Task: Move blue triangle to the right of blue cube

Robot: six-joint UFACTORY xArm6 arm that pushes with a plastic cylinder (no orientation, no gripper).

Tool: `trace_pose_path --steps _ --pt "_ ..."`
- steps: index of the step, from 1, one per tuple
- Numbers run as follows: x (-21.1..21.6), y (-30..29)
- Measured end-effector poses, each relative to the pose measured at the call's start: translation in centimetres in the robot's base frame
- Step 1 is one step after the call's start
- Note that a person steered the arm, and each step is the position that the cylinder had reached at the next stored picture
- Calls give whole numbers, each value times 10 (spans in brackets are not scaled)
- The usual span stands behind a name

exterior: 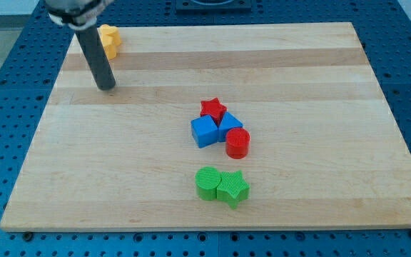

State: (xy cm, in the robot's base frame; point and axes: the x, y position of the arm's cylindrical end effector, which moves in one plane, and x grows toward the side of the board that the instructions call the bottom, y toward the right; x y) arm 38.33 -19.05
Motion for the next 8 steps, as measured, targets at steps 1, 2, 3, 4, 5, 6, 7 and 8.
trace_pose_path --steps 1,2,3,4,5,6,7,8 --pt "47 16" --pt "86 50" --pt "105 106" --pt "105 149" --pt "100 179" --pt "90 212" --pt "82 248" --pt "68 260"
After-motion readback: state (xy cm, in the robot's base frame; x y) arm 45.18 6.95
